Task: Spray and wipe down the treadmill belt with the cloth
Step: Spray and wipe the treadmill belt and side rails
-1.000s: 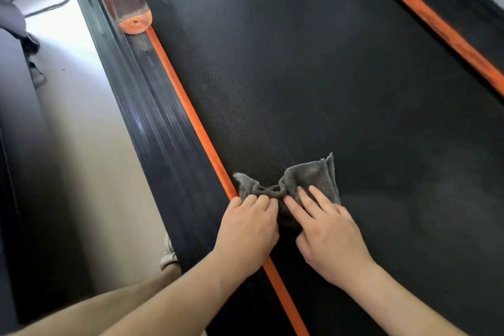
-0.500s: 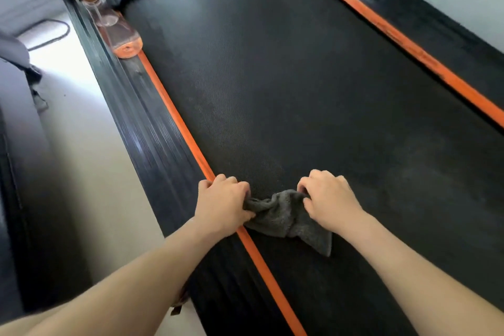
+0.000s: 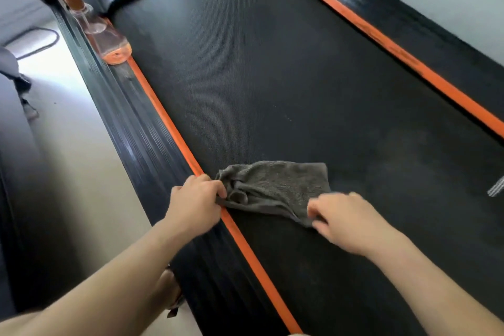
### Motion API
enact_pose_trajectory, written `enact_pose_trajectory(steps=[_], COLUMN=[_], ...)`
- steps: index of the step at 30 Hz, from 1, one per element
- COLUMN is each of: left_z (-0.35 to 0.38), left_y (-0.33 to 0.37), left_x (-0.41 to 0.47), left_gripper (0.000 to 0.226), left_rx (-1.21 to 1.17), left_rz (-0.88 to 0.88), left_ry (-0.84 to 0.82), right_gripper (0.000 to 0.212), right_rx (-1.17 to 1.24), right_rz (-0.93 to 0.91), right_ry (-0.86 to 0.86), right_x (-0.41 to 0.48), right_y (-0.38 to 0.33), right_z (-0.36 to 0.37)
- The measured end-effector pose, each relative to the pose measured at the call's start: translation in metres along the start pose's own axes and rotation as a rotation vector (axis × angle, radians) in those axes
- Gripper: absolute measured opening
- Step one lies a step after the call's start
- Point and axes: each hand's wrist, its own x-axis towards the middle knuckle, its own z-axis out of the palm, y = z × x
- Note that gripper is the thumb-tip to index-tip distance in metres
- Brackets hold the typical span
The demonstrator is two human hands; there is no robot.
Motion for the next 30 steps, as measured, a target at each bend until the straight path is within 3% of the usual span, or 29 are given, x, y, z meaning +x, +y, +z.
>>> enact_pose_trajectory(steps=[2, 4, 7, 9, 13, 16, 17, 20, 21, 23, 25, 30], left_z=[0.008, 0.018, 0.030, 0.031, 0.018, 0.005, 0.001, 0.003, 0.008, 0.018, 0.028, 0.050], left_y=[0.012, 0.028, 0.036, 0.030, 0.013, -0.002, -0.004, -0.002, 0.000, 0.002, 0.001, 0.008], left_x=[0.000, 0.004, 0.011, 0.014, 0.023, 0.043, 0.046, 0.039, 0.033, 0.023, 0.020, 0.010], left_gripper=[0.027, 0.027, 0.037, 0.038, 0.024, 0.024, 0.026, 0.027, 0.024, 0.019, 0.022, 0.054], left_rx=[-0.135, -0.175, -0.020, 0.069, 0.083, 0.069, 0.060, 0.032, 0.015, 0.005, 0.047, 0.142], left_rz=[0.055, 0.171, 0.222, 0.239, 0.252, 0.300, 0.319, 0.344, 0.349, 0.362, 0.394, 0.480], left_ry=[0.079, 0.110, 0.098, 0.122, 0.048, -0.066, -0.092, -0.104, -0.098, -0.087, -0.057, 0.095], right_gripper=[0.017, 0.018, 0.033, 0.043, 0.029, 0.026, 0.028, 0.026, 0.034, 0.052, 0.054, 0.057], right_rx=[0.082, 0.157, 0.151, 0.171, 0.194, 0.381, 0.374, 0.257, 0.260, 0.317, 0.257, 0.002], right_rz=[0.036, 0.019, -0.005, 0.074, 0.071, 0.068, 0.069, 0.023, 0.022, -0.031, -0.074, -0.083], right_ry=[-0.117, 0.067, 0.289, 0.276, 0.295, 0.127, 0.140, 0.450, 0.497, 0.449, 0.410, 0.409], right_x=[-0.009, -0.004, 0.022, 0.035, 0.039, 0.042, 0.043, 0.051, 0.054, 0.059, 0.056, 0.041], right_y=[-0.006, -0.015, -0.024, -0.031, -0.081, -0.117, -0.117, -0.104, -0.102, -0.105, -0.105, -0.062], right_z=[0.008, 0.018, 0.039, 0.051, 0.077, 0.079, 0.077, 0.074, 0.079, 0.095, 0.109, 0.115])
